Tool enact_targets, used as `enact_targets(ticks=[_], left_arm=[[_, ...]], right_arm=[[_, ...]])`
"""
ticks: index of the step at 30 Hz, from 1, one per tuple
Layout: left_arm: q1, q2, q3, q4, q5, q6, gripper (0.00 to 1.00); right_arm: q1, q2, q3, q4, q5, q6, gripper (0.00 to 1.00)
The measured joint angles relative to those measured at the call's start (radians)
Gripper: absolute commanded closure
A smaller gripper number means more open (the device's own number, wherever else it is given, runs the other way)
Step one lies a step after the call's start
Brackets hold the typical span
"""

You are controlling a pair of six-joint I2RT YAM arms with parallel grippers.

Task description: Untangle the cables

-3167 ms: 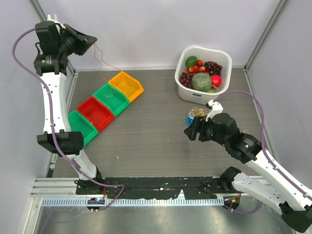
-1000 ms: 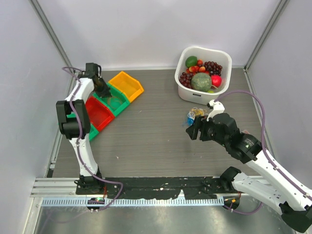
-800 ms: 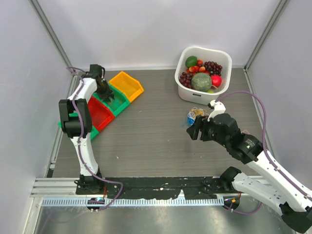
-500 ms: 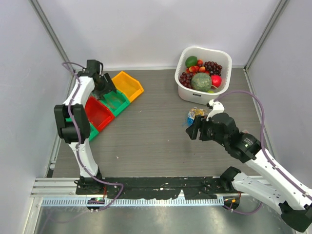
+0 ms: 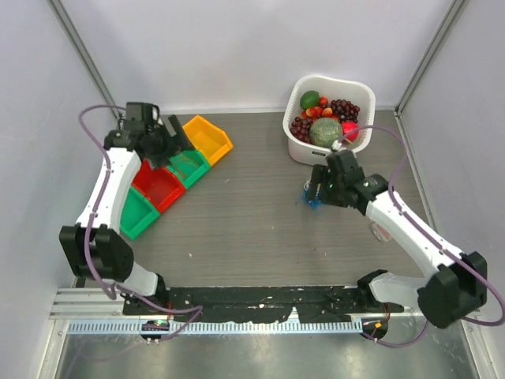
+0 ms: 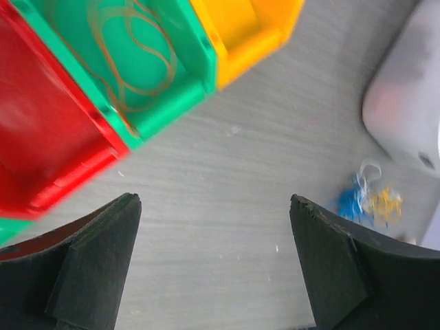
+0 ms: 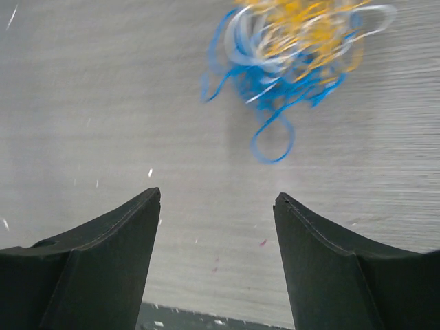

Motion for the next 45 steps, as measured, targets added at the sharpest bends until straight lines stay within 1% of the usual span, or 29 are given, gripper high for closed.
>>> enact_targets(ticks=[2,4,6,7,8,10,12,15,17,20,21,22,23,24,25,27,31,34,36,38,40,41,42,43,45], left_arm=[[-0.058,-0.060,-0.084,0.007,0.035,-0.015,0.07],[-0.164,-0.142,-0.191,0.019,0.082,-0.041,0.09],[-0.284,-0.224,-0.285,0.033,0.124,-0.071,0.10],[-0.368,-0.276,-0.344,0.051,0.141,-0.088,0.10],[-0.425,-0.315,-0.382,0.055,0.153,-0.100,0.10],[-0.546,-0.397,-0.451,0.053,0.173,-0.123,0.11],[-0.605,-0.457,-0.484,0.037,0.171,-0.141,0.12],[-0.624,-0.532,-0.510,0.007,0.143,-0.153,0.11],[-0.624,-0.570,-0.519,-0.010,0.116,-0.159,0.12],[-0.624,-0.610,-0.528,-0.027,0.079,-0.164,0.14],[-0.624,-0.612,-0.531,-0.027,0.072,-0.166,0.14],[-0.624,-0.610,-0.533,-0.026,0.070,-0.167,0.15],[-0.624,-0.600,-0.535,-0.024,0.069,-0.170,0.16],[-0.624,-0.581,-0.537,-0.021,0.071,-0.172,0.17],[-0.623,-0.576,-0.539,-0.014,0.074,-0.175,0.18],[-0.623,-0.505,-0.542,0.011,0.090,-0.186,0.21],[-0.623,-0.354,-0.540,0.077,0.158,-0.196,0.27],[-0.623,-0.224,-0.510,0.106,0.208,-0.202,0.36],[-0.631,-0.108,-0.449,0.121,0.246,-0.212,0.41],[-0.642,-0.012,-0.382,0.139,0.273,-0.218,0.44],[-0.666,0.095,-0.286,0.154,0.298,-0.219,0.47],[-0.684,0.146,-0.235,0.165,0.307,-0.219,0.51],[-0.701,0.189,-0.191,0.174,0.312,-0.218,0.56],[-0.721,0.231,-0.147,0.183,0.317,-0.218,0.60],[-0.752,0.294,-0.084,0.197,0.320,-0.217,0.61]], right_arm=[[-0.116,0.058,0.031,0.003,-0.024,0.002,0.29],[-0.216,0.134,0.071,-0.006,-0.040,-0.005,0.29],[-0.282,0.232,0.138,-0.026,-0.035,-0.020,0.29],[-0.296,0.280,0.176,-0.030,-0.031,-0.033,0.29],[-0.303,0.325,0.209,-0.033,-0.029,-0.043,0.29],[-0.307,0.409,0.272,-0.031,-0.025,-0.070,0.33],[-0.310,0.483,0.318,-0.018,-0.024,-0.096,0.37],[-0.298,0.561,0.322,0.025,-0.034,-0.114,0.41],[-0.266,0.577,0.284,0.057,-0.038,-0.114,0.43],[-0.116,0.569,0.197,0.098,-0.032,-0.106,0.44],[-0.043,0.558,0.172,0.112,-0.044,-0.093,0.43],[0.008,0.550,0.153,0.117,-0.050,-0.082,0.41],[0.095,0.520,0.116,0.126,-0.063,-0.063,0.39],[0.142,0.496,0.094,0.128,-0.072,-0.051,0.35],[0.201,0.448,0.061,0.128,-0.096,-0.035,0.34],[0.243,0.341,0.012,0.122,-0.134,-0.011,0.31],[0.200,0.097,-0.035,0.112,-0.144,0.018,0.29],[0.150,0.009,-0.041,0.102,-0.136,0.030,0.30],[0.114,-0.009,-0.046,0.085,-0.137,0.040,0.32],[0.075,-0.011,-0.055,0.063,-0.136,0.049,0.35],[0.042,-0.011,-0.059,0.039,-0.135,0.055,0.45],[0.027,-0.012,-0.059,0.026,-0.132,0.057,0.53],[0.004,-0.017,-0.059,0.010,-0.129,0.060,0.57],[-0.016,-0.024,-0.059,-0.004,-0.127,0.061,0.63],[-0.060,-0.042,-0.059,-0.031,-0.118,0.063,0.67]])
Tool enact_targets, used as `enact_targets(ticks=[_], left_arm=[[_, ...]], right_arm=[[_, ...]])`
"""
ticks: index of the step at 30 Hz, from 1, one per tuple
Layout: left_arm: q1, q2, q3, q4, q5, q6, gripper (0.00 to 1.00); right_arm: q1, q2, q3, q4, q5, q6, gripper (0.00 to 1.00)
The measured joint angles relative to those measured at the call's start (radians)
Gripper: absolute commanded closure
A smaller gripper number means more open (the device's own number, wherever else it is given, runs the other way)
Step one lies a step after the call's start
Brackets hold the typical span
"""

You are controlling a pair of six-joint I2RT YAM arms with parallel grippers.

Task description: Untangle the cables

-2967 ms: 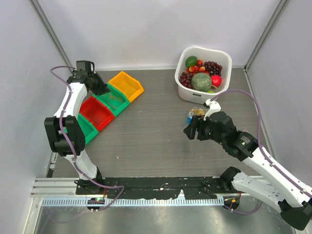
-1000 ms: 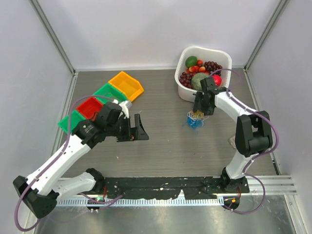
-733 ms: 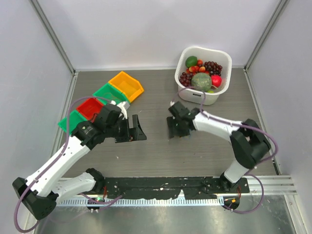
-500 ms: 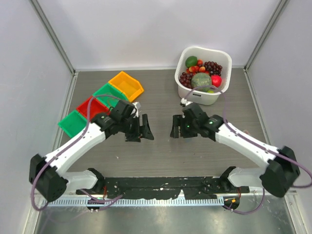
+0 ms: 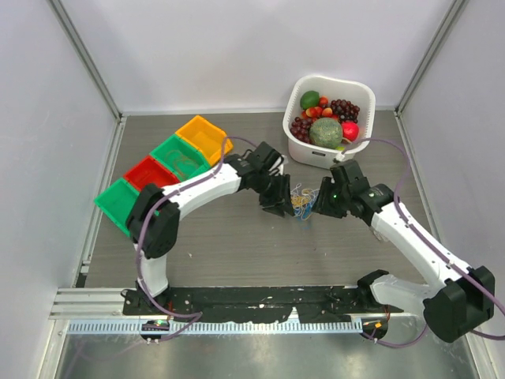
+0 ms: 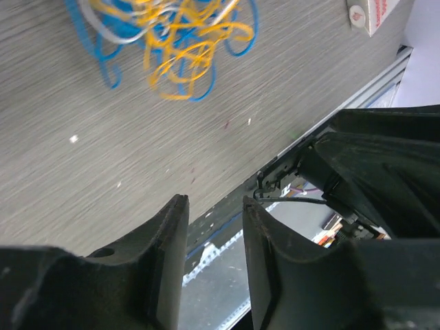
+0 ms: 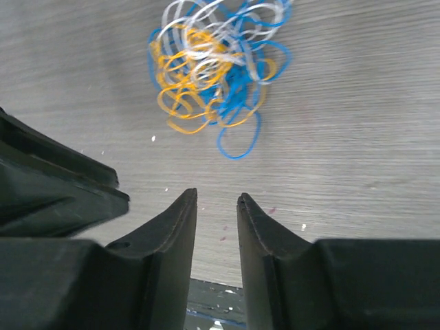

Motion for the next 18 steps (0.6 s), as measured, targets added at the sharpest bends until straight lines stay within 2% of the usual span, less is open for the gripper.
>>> enact_targets(ticks=[5,15,17,18], left_arm=[[-0.042,0.148,0.137,-0.014,-0.003,0.003,0.57],[-0.032,0.262,0.245,-0.059,-0.098,0.003,0.60],[-0.031,0.277,0.269,-0.065,-0.116,0.009,0.65],[-0.031,0.284,0.281,-0.068,-0.122,0.011,0.75]], right_arm=[[-0.095,-0.032,0.000,-0.052,0.019,-0.008,0.67],[-0.099,-0.089,-0.036,-0.078,-0.018,-0.010,0.67],[-0.099,-0.089,-0.049,-0.076,-0.026,-0.008,0.67],[-0.099,-0.090,-0.057,-0.076,-0.030,-0.008,0.65]])
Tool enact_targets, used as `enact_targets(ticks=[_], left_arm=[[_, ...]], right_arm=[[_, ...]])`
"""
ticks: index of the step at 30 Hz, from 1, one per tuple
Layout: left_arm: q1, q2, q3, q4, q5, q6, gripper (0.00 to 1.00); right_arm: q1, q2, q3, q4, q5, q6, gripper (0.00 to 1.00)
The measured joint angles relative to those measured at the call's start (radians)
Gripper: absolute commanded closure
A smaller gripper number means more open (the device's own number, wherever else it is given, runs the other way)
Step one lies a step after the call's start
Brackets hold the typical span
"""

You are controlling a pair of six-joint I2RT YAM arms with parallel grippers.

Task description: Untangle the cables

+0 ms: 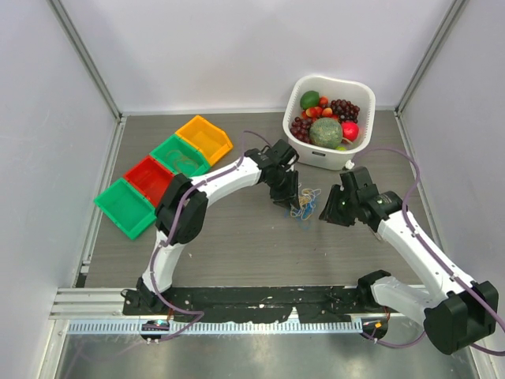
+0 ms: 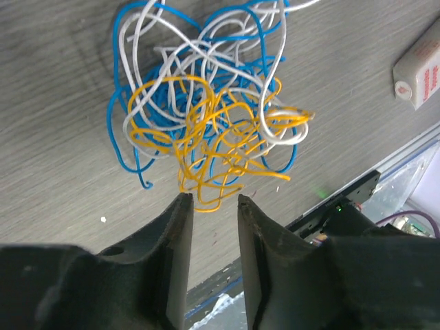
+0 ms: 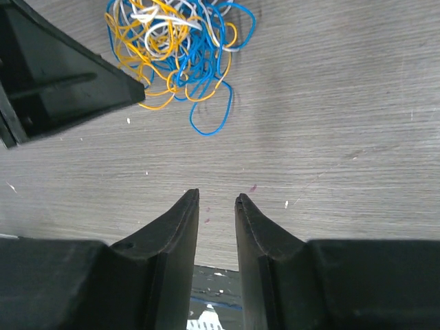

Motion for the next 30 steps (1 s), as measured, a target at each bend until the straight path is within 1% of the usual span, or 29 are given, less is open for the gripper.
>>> enact_targets(ticks=[1,3,4,6,9,10,14,17,20,23,27,30], left_arm=[[0.000,0.010,0.015,-0.004,-0.003,0.004,0.91],[0.000,0.034,0.054,-0.019,-0.010,0.020,1.00],[0.000,0.045,0.073,-0.026,-0.013,0.024,1.00],[0.000,0.051,0.088,-0.040,-0.018,0.036,1.00],[0.000,0.028,0.071,-0.063,-0.016,0.055,1.00],[0.000,0.005,0.043,-0.058,-0.013,0.063,1.00],[0.000,-0.191,-0.133,-0.045,0.049,0.060,1.00],[0.000,-0.364,-0.245,-0.004,0.095,0.014,1.00],[0.000,-0.486,-0.295,0.035,0.127,-0.029,1.00],[0.000,-0.515,-0.296,0.063,0.142,-0.049,1.00],[0.000,-0.512,-0.296,0.068,0.141,-0.066,1.00],[0.000,-0.512,-0.294,0.056,0.127,-0.066,1.00]], right_arm=[[0.000,0.000,-0.008,0.002,-0.005,0.000,0.64],[0.000,0.002,-0.019,0.005,-0.021,0.003,0.58],[0.000,0.003,-0.022,0.007,-0.030,0.004,0.52],[0.000,0.010,-0.027,0.017,-0.048,0.004,0.47],[0.000,0.027,-0.031,0.041,-0.077,-0.001,0.41],[0.000,0.037,-0.031,0.051,-0.092,-0.002,0.39],[0.000,0.074,-0.033,0.115,-0.138,0.002,0.39],[0.000,0.080,-0.058,0.204,-0.183,0.031,0.40],[0.000,0.085,-0.111,0.319,-0.237,0.094,0.42],[0.014,0.132,-0.141,0.422,-0.296,0.151,0.42],[0.079,0.204,-0.147,0.540,-0.346,0.198,0.40],[0.107,0.205,-0.150,0.548,-0.340,0.201,0.39]])
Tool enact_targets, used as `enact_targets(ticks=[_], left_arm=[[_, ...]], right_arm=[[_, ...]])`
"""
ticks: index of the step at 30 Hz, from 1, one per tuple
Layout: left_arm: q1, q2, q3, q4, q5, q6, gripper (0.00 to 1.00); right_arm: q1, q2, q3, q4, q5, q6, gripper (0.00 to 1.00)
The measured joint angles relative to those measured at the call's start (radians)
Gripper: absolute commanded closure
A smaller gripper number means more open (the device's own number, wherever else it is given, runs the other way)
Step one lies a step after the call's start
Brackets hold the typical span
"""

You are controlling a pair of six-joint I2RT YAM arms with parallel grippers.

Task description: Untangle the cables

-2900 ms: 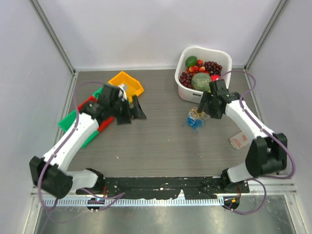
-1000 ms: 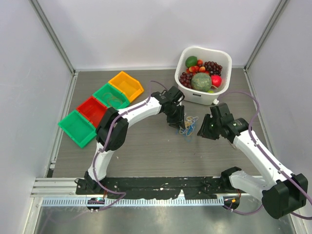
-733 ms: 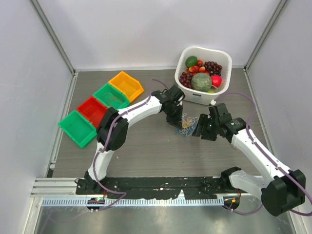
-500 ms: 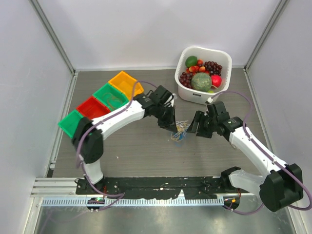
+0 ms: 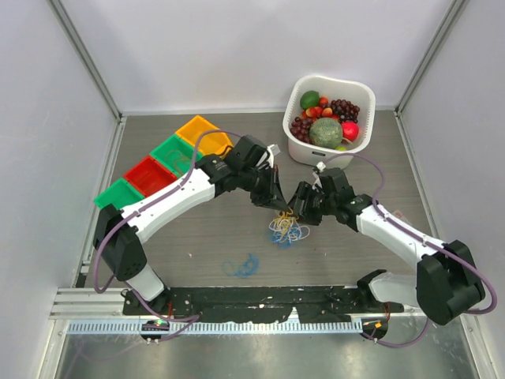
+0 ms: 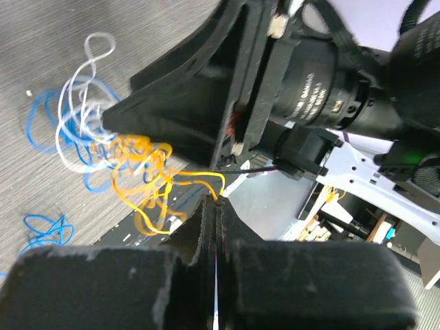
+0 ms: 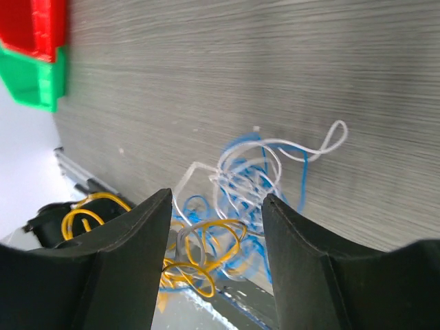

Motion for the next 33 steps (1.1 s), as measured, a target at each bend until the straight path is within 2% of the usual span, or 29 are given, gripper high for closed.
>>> enact_targets(ticks=[8,15,16,17,19,21,22,23,25,26,29,33], left_arm=[[0.000,0.000,0.003,-0.098,-0.068,0.004,1.00],[0.000,0.019,0.093,-0.154,-0.072,0.029,1.00],[0.000,0.026,0.110,-0.154,-0.065,0.032,0.86],[0.000,0.038,0.129,-0.156,-0.055,0.036,0.66],[0.001,0.067,0.167,-0.181,-0.046,0.059,0.41],[0.001,0.100,0.204,-0.233,-0.069,0.086,0.30],[0.000,0.105,0.203,-0.255,-0.095,0.100,0.29],[-0.001,0.101,0.186,-0.274,-0.119,0.112,0.34],[-0.001,0.065,0.112,-0.277,-0.153,0.126,0.53],[-0.001,0.033,0.051,-0.282,-0.169,0.134,0.55],[0.000,-0.069,-0.133,-0.276,-0.186,0.160,0.51],[-0.001,-0.088,-0.254,-0.272,-0.170,0.192,0.41]], right_arm=[[-0.156,-0.101,0.053,-0.259,0.147,-0.171,0.36],[-0.125,-0.210,0.038,-0.204,-0.034,-0.205,0.36],[-0.117,-0.213,0.032,-0.192,-0.043,-0.198,0.36],[-0.107,-0.216,0.024,-0.181,-0.050,-0.189,0.37],[-0.095,-0.218,0.008,-0.174,-0.050,-0.170,0.37],[-0.094,-0.218,0.003,-0.192,-0.024,-0.163,0.37],[-0.094,-0.217,0.003,-0.203,-0.007,-0.164,0.37],[-0.094,-0.214,0.005,-0.216,0.011,-0.166,0.37],[-0.094,-0.197,0.024,-0.261,0.042,-0.177,0.38],[-0.094,-0.187,0.035,-0.277,0.056,-0.186,0.38],[-0.094,-0.173,0.070,-0.324,0.093,-0.219,0.38],[-0.094,-0.175,0.088,-0.337,0.103,-0.246,0.38]])
